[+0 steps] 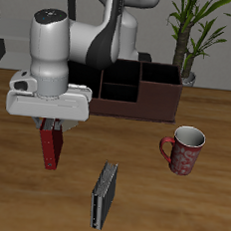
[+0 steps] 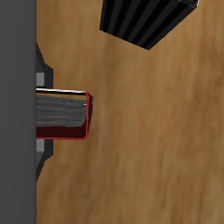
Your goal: Place the red book into the back desk caddy's front compartment
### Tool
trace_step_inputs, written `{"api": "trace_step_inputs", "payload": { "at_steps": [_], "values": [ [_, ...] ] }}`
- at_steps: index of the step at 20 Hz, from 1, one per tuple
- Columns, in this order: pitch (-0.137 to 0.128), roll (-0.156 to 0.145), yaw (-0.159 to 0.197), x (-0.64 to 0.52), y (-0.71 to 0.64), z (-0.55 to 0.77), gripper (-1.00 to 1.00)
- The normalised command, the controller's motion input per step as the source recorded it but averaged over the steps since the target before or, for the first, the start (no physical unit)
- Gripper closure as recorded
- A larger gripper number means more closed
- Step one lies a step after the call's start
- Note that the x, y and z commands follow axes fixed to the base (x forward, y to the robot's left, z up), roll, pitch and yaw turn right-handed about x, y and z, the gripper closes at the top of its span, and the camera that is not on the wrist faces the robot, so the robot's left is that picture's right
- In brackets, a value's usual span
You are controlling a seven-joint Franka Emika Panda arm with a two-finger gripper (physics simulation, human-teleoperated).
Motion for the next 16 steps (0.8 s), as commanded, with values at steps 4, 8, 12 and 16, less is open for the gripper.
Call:
{"api": "trace_step_inputs", "payload": {
  "at_steps": [4, 8, 12, 16],
  "values": [
    [-0.025, 0.034, 0.068, -0.41, 0.27, 0.76, 1.00],
    [-0.034, 0.079, 0.061, -0.48, 0.34, 0.71, 1.00],
    [-0.047, 0.040, 0.083, -0.49, 0.31, 0.67, 1.00],
    [-0.059, 0.052, 0.039, -0.56, 0.39, 0.60, 1.00]
  ]
}}
